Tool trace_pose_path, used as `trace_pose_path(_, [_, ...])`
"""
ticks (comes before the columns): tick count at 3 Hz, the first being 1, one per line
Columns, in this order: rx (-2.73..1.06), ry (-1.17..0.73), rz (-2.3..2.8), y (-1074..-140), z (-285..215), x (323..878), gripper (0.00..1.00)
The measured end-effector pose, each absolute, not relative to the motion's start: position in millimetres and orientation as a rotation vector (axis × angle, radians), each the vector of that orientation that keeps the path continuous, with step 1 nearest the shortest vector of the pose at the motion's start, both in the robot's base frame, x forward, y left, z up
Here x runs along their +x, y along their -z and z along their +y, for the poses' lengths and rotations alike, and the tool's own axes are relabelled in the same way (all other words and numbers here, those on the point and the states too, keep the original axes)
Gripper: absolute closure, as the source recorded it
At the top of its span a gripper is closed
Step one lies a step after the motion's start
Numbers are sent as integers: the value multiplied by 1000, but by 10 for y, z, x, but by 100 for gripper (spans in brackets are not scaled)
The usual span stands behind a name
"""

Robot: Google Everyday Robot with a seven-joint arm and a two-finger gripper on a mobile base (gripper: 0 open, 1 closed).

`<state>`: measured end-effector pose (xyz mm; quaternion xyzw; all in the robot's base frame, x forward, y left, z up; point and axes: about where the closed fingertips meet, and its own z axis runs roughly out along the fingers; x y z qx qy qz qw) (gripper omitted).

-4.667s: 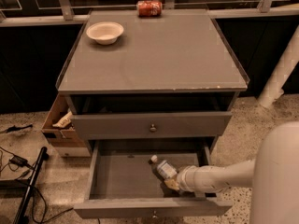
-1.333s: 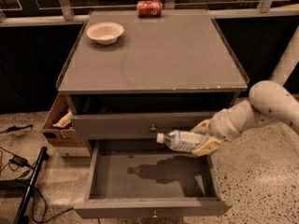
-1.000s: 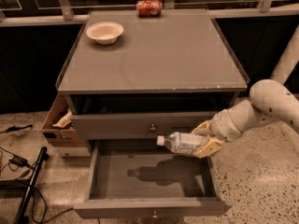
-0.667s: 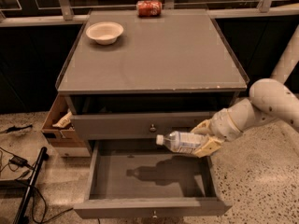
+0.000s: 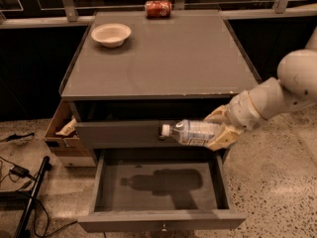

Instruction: Pick blue plastic bottle from middle drawer and place on counter

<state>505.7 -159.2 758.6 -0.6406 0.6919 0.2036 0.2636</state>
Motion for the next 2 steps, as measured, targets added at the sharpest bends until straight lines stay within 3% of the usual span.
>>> trace_pose_path(1, [-1782,-446,1777,-8330,-1459,5181,100])
trace_pose_path(2, [-1776,-419,1755,-8503,-1457,5245,100])
